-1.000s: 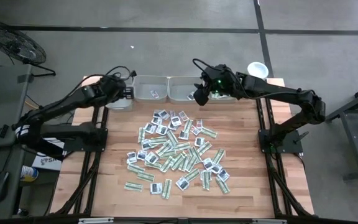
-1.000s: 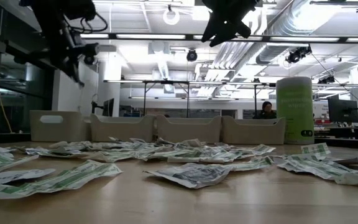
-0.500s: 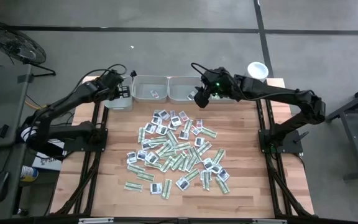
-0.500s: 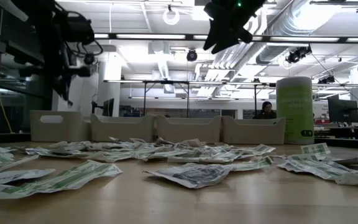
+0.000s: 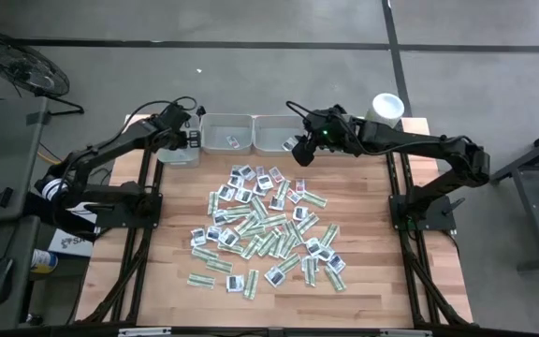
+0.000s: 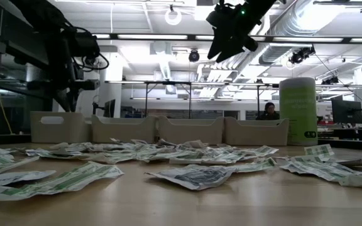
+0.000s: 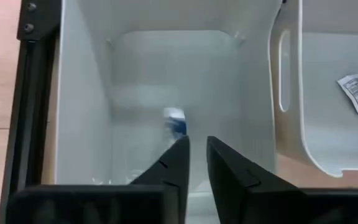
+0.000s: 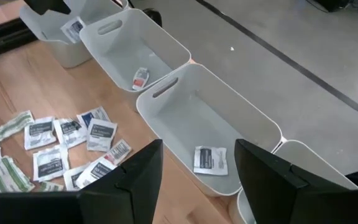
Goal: Pick & Place First Aid Supplies
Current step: Put the blue alcohol pad into the left gray bin, then put the green bandage into the right gray bin
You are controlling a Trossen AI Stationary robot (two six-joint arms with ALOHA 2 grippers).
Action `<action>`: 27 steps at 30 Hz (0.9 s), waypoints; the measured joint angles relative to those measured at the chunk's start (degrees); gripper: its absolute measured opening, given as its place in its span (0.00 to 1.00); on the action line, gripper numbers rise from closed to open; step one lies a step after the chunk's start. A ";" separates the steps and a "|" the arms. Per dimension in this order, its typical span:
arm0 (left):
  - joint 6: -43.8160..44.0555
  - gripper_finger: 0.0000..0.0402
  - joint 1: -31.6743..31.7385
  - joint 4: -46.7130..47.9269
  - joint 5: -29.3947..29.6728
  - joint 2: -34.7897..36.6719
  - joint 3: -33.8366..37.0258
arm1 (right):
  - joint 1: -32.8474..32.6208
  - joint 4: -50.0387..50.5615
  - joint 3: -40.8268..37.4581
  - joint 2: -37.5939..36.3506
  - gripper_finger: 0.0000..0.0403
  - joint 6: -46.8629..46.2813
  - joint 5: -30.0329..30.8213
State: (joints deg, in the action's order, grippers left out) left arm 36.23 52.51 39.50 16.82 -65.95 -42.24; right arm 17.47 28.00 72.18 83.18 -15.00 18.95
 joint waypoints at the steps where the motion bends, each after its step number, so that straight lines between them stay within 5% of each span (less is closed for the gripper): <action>1: 0.00 0.19 0.01 -0.01 -0.03 0.00 0.00 | 0.00 0.00 0.00 0.00 0.47 -0.30 -0.17; 7: -1.42 0.30 0.00 0.07 -4.79 0.42 0.00 | -1.54 1.43 0.00 0.00 0.46 -1.33 -0.32; 14: -5.93 0.31 -0.29 -2.36 -15.22 5.76 0.00 | -3.84 12.47 0.00 0.00 0.45 -7.34 0.10; 27: -7.30 0.31 -16.08 -4.70 -15.45 15.99 0.00 | -7.47 27.79 0.02 3.22 0.45 -18.54 -3.07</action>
State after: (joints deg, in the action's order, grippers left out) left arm 28.92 36.44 34.80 1.37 -49.97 -42.24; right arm 10.01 55.80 72.20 86.39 -33.54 15.88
